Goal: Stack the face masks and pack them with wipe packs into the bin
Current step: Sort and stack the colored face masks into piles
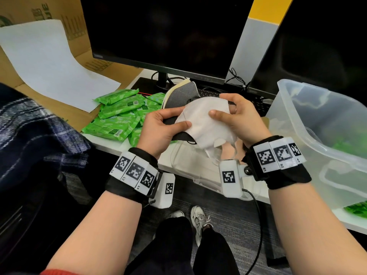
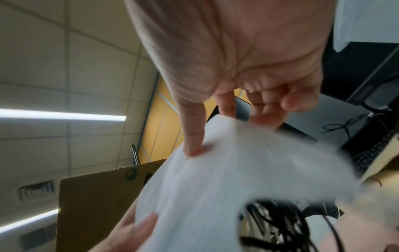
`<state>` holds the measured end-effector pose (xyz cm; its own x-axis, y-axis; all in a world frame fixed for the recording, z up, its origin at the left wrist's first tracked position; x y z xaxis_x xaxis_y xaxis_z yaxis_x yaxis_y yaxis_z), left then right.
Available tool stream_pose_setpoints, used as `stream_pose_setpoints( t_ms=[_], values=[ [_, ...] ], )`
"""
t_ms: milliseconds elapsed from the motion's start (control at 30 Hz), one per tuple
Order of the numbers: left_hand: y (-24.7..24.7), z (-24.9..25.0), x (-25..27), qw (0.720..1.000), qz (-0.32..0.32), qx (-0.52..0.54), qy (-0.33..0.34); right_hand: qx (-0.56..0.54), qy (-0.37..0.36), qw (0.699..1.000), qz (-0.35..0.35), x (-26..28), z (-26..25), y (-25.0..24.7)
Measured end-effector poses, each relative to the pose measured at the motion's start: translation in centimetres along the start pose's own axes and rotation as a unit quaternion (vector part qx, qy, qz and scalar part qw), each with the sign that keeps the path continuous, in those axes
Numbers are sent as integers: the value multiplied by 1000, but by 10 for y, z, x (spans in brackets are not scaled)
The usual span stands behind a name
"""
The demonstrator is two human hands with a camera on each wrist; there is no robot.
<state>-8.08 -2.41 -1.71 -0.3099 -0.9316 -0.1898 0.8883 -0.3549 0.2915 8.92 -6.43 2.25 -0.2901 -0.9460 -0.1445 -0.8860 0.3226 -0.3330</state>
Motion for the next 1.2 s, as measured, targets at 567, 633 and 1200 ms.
stream_pose_setpoints(
  t_ms=[567, 633, 1200],
  values=[
    [-4, -15, -4, 994, 70, 29, -80, -9, -110, 966, 234, 10, -7, -40],
    [-1, -18, -3, 992, 60, 28, -104, 30, -145, 973, 180, 14, -18, -25],
    [18, -10, 6, 995, -41, -62, -67, 67, -43, 997, -1, 16, 11, 7]
  ],
)
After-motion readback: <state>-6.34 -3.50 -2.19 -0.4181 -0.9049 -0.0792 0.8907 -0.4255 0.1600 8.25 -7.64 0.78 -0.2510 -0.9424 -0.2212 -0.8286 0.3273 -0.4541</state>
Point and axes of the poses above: each hand's wrist, its own x-axis away from the middle knuckle, its own y-axis out of the palm, z = x × y, the point moved 5 cm from there along -x, towards the middle knuckle
